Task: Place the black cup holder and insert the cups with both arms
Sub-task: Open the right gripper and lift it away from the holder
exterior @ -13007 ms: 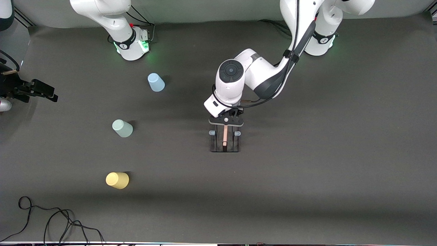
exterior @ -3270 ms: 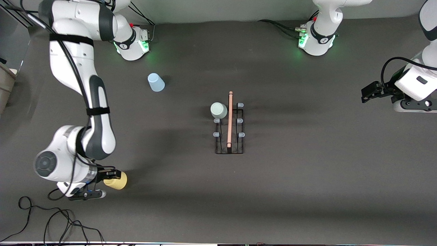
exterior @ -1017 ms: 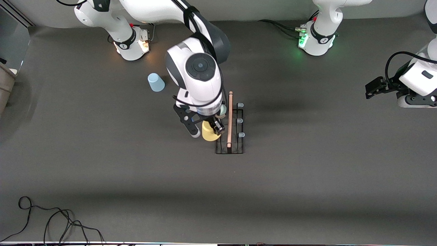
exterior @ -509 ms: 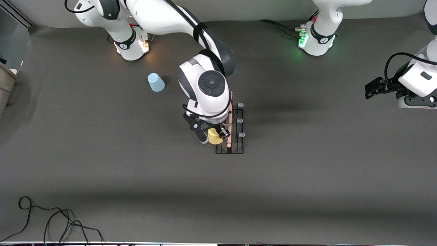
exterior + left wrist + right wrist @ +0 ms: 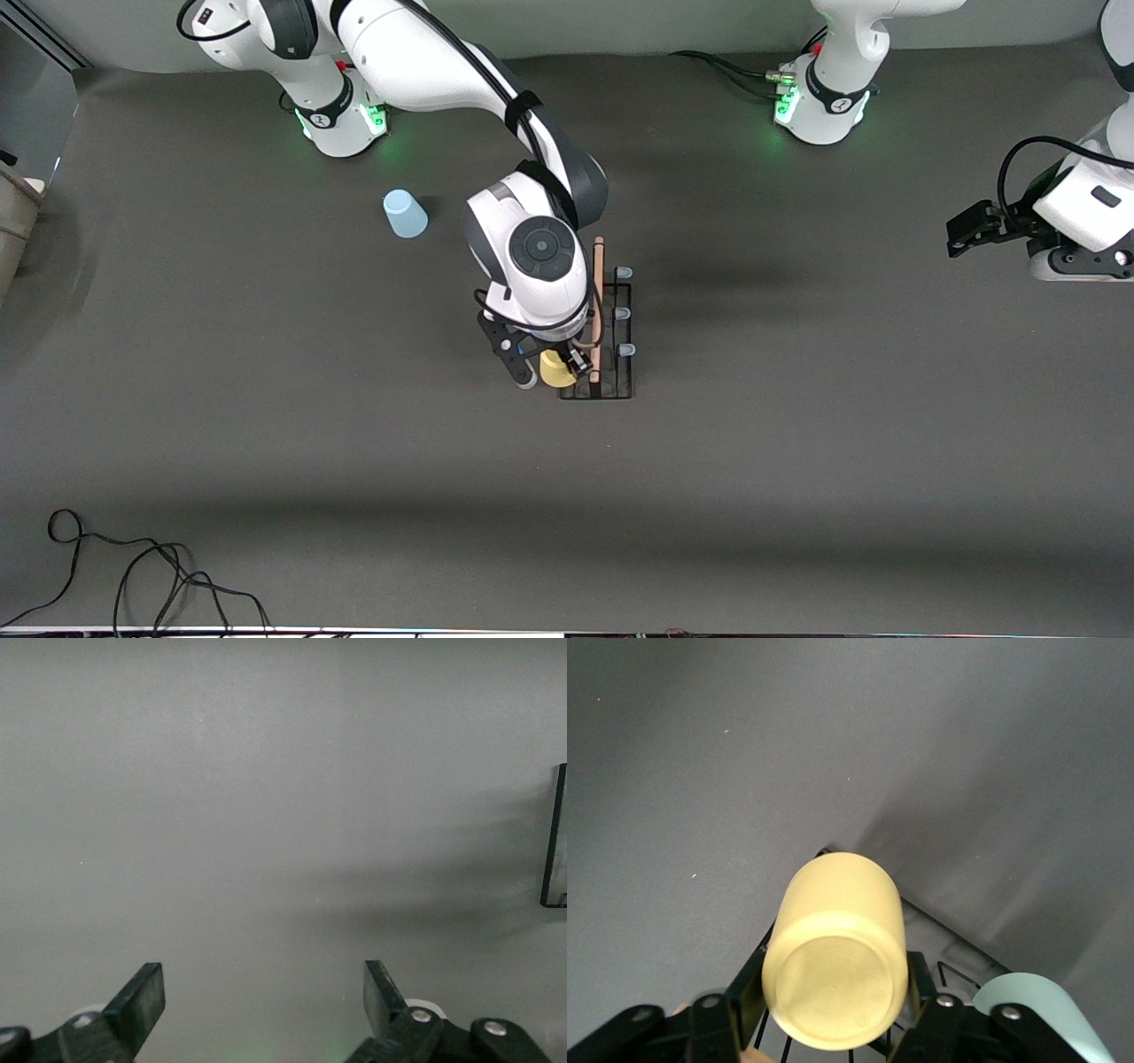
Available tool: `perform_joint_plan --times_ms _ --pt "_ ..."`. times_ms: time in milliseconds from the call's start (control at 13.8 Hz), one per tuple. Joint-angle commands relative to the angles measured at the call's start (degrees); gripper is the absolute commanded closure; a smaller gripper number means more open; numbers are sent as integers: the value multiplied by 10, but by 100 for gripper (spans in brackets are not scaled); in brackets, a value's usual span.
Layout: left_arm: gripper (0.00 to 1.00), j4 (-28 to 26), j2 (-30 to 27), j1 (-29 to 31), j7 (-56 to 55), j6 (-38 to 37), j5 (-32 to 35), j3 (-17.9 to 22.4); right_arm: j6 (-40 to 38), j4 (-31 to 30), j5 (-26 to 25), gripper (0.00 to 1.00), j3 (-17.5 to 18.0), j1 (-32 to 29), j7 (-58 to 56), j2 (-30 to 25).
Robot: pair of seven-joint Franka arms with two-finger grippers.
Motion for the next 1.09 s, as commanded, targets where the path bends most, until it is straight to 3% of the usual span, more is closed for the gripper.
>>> perform_joint_plan --times_ms 0,291,654,872,1017 --pt "0 -1 -5 0 -5 -8 9 -2 7 0 13 0 0 2 8 -5" --pt "0 0 -6 0 -6 -9 9 -2 -59 9 6 0 -5 1 7 -51" --pt "0 0 -6 0 -6 -10 9 -2 -163 9 0 0 -6 3 -77 -171" --pt "0 0 -6 0 -6 -10 9 -2 -239 -31 -89 0 -5 3 -209 -253" --pt "0 0 -6 0 -6 -11 9 -2 -233 -116 -119 0 9 -25 -290 -333"
